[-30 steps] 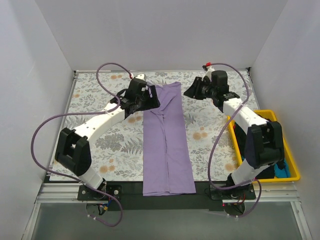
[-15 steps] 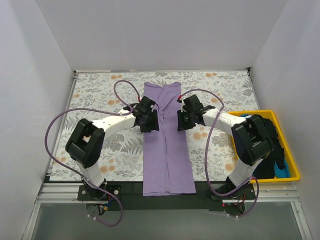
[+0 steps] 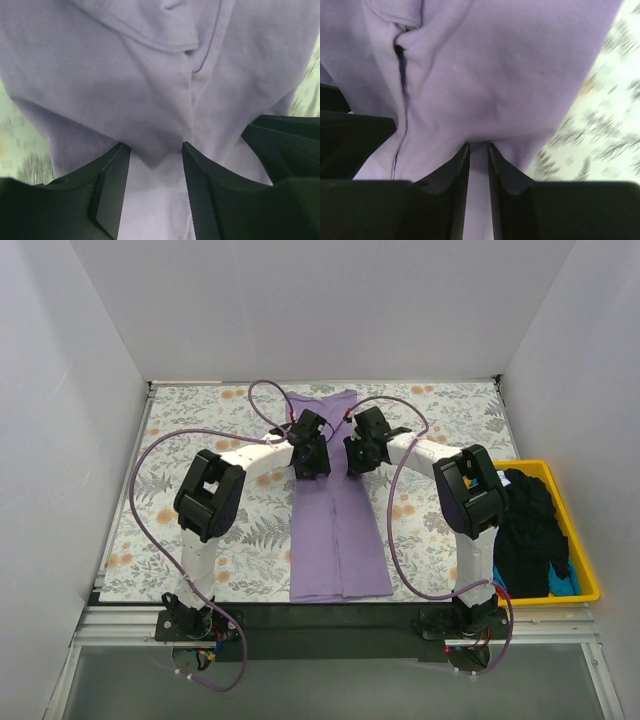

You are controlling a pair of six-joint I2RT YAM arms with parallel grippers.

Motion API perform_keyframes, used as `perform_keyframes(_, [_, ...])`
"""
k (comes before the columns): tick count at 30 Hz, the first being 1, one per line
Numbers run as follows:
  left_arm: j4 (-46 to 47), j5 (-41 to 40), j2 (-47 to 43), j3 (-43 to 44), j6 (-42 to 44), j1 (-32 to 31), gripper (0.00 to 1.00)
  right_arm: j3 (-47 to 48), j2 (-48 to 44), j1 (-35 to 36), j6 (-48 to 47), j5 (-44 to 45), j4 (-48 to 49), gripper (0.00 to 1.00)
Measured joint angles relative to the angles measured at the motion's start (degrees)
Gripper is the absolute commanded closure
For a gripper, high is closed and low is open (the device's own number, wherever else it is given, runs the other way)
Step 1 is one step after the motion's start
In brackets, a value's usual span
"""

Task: Fold and stack the t-shirts
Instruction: Fold the tshirt

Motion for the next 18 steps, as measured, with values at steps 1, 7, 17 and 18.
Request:
perform_keyframes(1, [-0.07,-0.37,1.51,2.23,0.33,0.37,0.52,1.75,1.27,-0.61,-0.15,0.09,0.2,0.7])
perform_keyframes(7, [-0.85,-2.99,6.01,9.86,1.66,2.19,0.35,6.86,2.86,-3.58,-0.63,2.01,-1.16,0.61])
perform_keyframes(17, [-11.58,-5.4,-21.22,-12.5,-2.43,-0.63,0.27,-17.38,-26.38,-0.09,4.28,-0.59,-10.51,0.47])
perform_keyframes(18, [-12.46,-5.25,-25.27,-15.06,-3.19,-1.97,0.27,-20.2,-29.4,1.01,5.33,-0.83,-11.82,0.47])
